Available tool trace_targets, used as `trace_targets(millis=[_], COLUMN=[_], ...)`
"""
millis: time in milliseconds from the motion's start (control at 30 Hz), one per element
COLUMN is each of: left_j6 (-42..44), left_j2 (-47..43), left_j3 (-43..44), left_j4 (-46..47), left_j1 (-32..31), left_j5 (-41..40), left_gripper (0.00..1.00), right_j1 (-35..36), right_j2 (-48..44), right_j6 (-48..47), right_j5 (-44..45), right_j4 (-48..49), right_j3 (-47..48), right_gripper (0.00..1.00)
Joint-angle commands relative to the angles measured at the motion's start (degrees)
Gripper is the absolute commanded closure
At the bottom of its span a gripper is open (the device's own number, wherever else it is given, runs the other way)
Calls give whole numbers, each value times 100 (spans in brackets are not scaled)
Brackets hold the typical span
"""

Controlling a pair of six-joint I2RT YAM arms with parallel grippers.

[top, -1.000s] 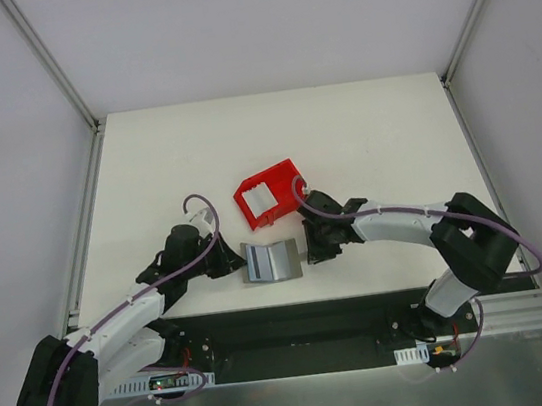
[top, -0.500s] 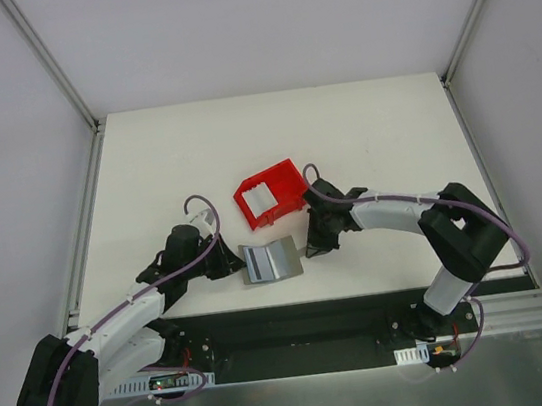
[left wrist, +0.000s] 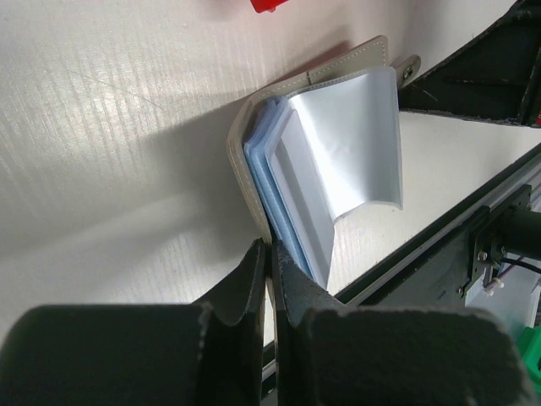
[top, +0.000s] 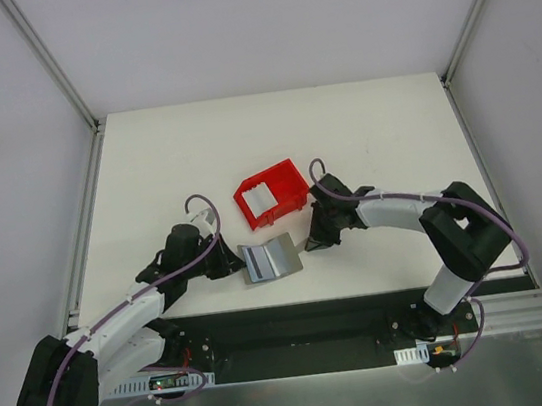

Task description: Put the credit cards into the card holder

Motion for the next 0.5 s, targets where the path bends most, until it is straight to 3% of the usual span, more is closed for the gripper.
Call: trace_targets(millis=[0, 467], left_j6=[41, 181], left_j2=[-91, 181], left_j3=[232, 487], left_j4=[-126, -434], left_j1=[23, 23], left_j5=[326, 370], left_gripper=[100, 100], right_j1=[160, 503], right_j2=[-21, -505], right_j6=[-240, -248], right_j5=[443, 444], right_j4=[-39, 242], right_j3=[-198, -347], right_gripper=[91, 85])
